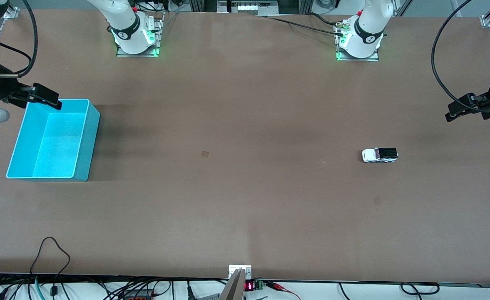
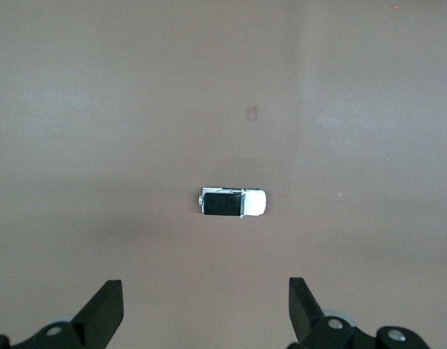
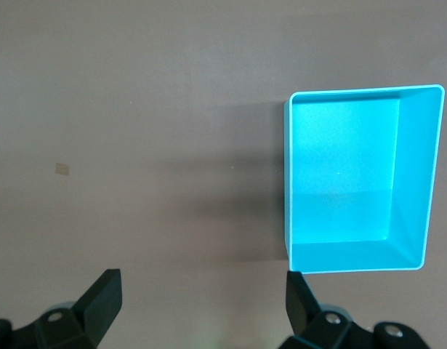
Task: Wind and store white jeep toy
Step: 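Move the left gripper toward the white jeep while the right gripper nears the bin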
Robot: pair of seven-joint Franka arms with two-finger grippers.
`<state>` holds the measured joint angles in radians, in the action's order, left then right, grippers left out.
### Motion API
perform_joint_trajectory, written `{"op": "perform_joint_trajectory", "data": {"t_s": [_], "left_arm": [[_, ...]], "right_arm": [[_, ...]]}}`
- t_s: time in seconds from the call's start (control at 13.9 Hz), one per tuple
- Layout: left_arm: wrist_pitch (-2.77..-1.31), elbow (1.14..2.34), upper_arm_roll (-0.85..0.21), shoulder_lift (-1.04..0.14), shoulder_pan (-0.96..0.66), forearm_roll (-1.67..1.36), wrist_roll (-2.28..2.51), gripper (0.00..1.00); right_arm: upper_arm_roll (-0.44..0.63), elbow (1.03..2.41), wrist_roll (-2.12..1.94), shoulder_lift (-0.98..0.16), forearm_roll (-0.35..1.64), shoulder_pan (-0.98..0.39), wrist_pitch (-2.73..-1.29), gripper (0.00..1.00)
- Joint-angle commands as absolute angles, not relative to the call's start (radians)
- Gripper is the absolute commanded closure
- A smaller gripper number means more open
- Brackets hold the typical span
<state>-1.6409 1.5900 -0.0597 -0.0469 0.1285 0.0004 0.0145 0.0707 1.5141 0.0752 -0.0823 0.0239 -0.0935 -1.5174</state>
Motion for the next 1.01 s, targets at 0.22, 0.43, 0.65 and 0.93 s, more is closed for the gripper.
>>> {"op": "perform_joint_trajectory", "data": {"t_s": [0.22,0.43,0.65,0.93], "left_arm": [[-1.631,1.606,-0.061,-0.029,0.133,-0.02,-0.012,0.0],[-1.629,1.603,-0.063,-0.043,0.126,-0.021,-0.015,0.0],[-1.599,1.592,-0.063,-0.074,0.101,-0.018,-0.009,0.0],[-1.598,1.601,-0.064,-0.147,0.097,-0.008,-0.053,0.0]], "right_arm": [[0.071,1.522,0.089,-0.069,0.012,-0.095,-1.508,0.0],[0.071,1.52,0.084,-0.069,0.012,-0.095,-1.508,0.0],[0.075,1.519,0.078,-0.075,0.015,-0.087,-1.509,0.0],[0.08,1.516,0.074,-0.113,0.012,-0.081,-1.509,0.0]]}}
